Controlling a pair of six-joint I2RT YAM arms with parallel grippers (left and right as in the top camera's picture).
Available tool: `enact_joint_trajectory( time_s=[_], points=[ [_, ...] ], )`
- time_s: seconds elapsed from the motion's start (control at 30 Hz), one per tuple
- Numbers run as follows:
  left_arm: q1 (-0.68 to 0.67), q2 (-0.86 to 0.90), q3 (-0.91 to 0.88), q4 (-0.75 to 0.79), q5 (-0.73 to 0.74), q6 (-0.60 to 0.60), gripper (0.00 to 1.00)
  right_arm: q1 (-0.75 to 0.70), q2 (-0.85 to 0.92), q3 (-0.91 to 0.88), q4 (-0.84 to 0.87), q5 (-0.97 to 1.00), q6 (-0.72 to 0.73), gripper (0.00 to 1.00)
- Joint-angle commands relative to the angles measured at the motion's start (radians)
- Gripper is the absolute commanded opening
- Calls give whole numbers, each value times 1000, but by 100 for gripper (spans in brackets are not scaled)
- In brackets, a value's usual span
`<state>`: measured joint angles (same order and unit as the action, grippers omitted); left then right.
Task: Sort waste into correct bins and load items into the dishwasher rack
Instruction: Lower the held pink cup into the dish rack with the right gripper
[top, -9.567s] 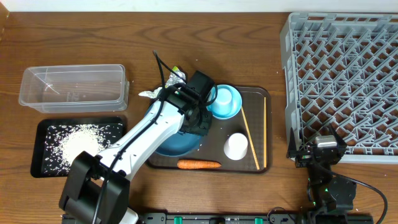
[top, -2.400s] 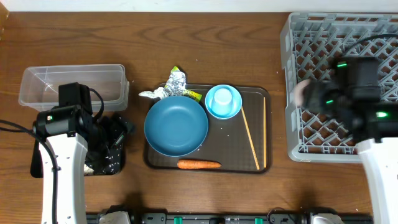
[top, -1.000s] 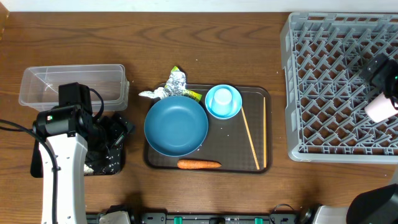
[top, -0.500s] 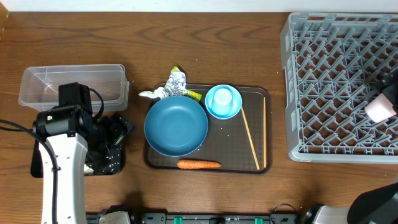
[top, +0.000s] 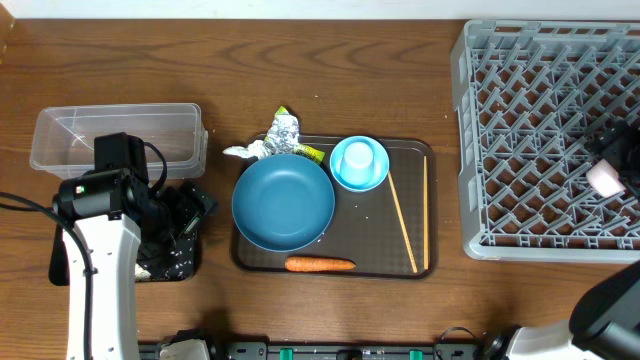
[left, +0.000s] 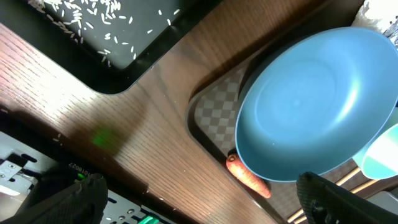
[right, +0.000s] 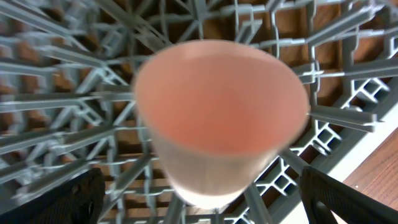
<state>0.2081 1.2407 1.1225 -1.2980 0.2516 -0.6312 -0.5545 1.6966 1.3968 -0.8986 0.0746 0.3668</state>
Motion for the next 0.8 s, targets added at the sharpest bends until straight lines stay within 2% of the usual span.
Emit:
enact_joint_trajectory(
  time_s=[0.0, 0.2, 0.23, 0.27, 0.3, 0.33, 0.37, 0.43, 0.57, 0.67, 0.77],
  points=[
    [5, -1, 11, -3, -10, 6, 100, 16, 45, -10, -6, 73, 15, 99],
    [5, -1, 11, -3, -10, 6, 100, 16, 73, -10, 6, 84, 14, 99],
    [5, -1, 11, -3, -10, 6, 100, 16, 72, -9, 10, 83, 14, 96],
    [5, -1, 11, -3, -10, 6, 100, 16, 70, -7, 10, 82, 14, 90],
    [5, -1, 11, -3, -10, 6, 100, 16, 69, -5, 9, 81, 14, 79],
    [5, -1, 11, -3, -10, 6, 100, 16, 67, -2, 9, 73, 14, 65],
    [5, -1, 11, -3, -10, 6, 100, 16, 64, 4, 8, 56, 14, 57],
    [5, -1, 11, -3, -10, 6, 100, 16, 54, 18, 4, 27, 14, 48],
    [5, -1, 11, -3, -10, 6, 100, 16, 19, 44, -16, 22, 14, 41],
    [5, -1, 11, -3, -10, 6, 100, 15, -20, 61, -18, -28, 14, 42],
    [5, -1, 11, -3, -10, 6, 100, 8, -64, 78, -13, -167, 16, 44]
  ],
)
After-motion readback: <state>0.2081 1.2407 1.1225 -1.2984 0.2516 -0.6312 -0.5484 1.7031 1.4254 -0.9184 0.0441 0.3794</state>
